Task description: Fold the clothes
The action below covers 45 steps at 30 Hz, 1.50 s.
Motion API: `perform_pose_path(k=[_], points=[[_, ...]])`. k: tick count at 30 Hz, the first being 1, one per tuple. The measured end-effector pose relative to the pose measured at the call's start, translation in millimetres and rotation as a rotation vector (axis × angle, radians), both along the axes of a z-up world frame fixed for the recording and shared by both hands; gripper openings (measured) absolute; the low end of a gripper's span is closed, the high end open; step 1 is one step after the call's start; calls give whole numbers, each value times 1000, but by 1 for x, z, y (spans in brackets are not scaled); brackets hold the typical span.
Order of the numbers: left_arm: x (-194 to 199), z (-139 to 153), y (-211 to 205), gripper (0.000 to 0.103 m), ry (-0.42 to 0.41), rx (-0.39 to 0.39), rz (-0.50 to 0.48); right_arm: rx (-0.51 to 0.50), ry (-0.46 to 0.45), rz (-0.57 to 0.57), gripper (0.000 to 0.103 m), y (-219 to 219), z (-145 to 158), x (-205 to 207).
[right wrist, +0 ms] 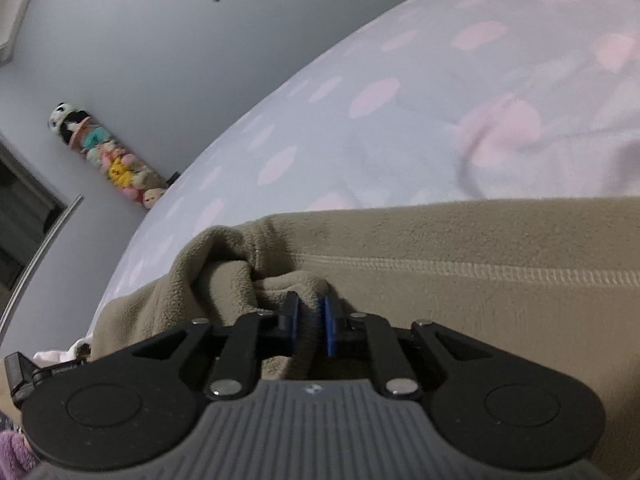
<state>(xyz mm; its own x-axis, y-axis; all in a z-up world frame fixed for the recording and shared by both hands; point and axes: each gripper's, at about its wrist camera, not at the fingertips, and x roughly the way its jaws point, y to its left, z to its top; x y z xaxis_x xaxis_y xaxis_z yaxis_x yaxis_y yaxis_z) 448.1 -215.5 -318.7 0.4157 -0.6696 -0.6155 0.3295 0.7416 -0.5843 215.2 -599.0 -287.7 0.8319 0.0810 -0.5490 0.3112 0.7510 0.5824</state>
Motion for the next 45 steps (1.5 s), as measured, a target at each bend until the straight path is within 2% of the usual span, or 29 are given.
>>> perform_pose_path(k=[2,5,9,10,14,17,18,19,20,22,24,27,32,34,36,37,38,40,45], points=[[-7,8,4,19,-20,9,16,-72,19,-23,40,9,13,-4],[-26,23,13,20,-82,16,55,-175,8,-43,40,26,34,-15],[-63,44,8,45,-174,-11,42,-255,-52,-10,45,57,61,-37],[-71,47,4,47,-194,-9,28,-286,-63,4,47,70,67,-39],[-96,46,-27,47,-222,79,-38,-422,-29,53,50,115,67,-35],[-105,36,-37,38,-212,125,-50,-513,44,84,47,136,51,-23],[-107,33,-39,21,-208,136,-55,-542,70,94,45,142,46,-19],[-107,32,-39,11,-198,142,-58,-572,96,105,35,147,40,-15],[-107,30,-37,10,-188,139,-64,-564,102,102,21,146,37,-16],[-107,29,-32,5,-180,139,-78,-500,99,83,14,135,32,-22],[-104,24,-28,5,-167,146,-91,-300,76,21,12,104,22,-31],[-101,11,-21,5,-139,131,-99,-171,62,-9,9,86,12,-41],[-102,7,-10,9,-108,71,-97,29,42,-53,9,57,-5,-57],[-105,8,-8,11,-107,69,-90,0,47,-54,12,63,1,-63],[-109,12,-5,13,-107,74,-82,-30,53,-59,19,70,6,-68],[-113,14,-4,17,-107,82,-78,-41,56,-64,24,74,9,-70],[-117,16,-1,19,-103,93,-73,-52,59,-72,33,78,11,-71],[-125,20,3,22,-98,109,-67,-76,71,-82,42,88,18,-83],[-155,42,16,22,-112,179,-94,-90,88,-46,43,112,34,-116]])
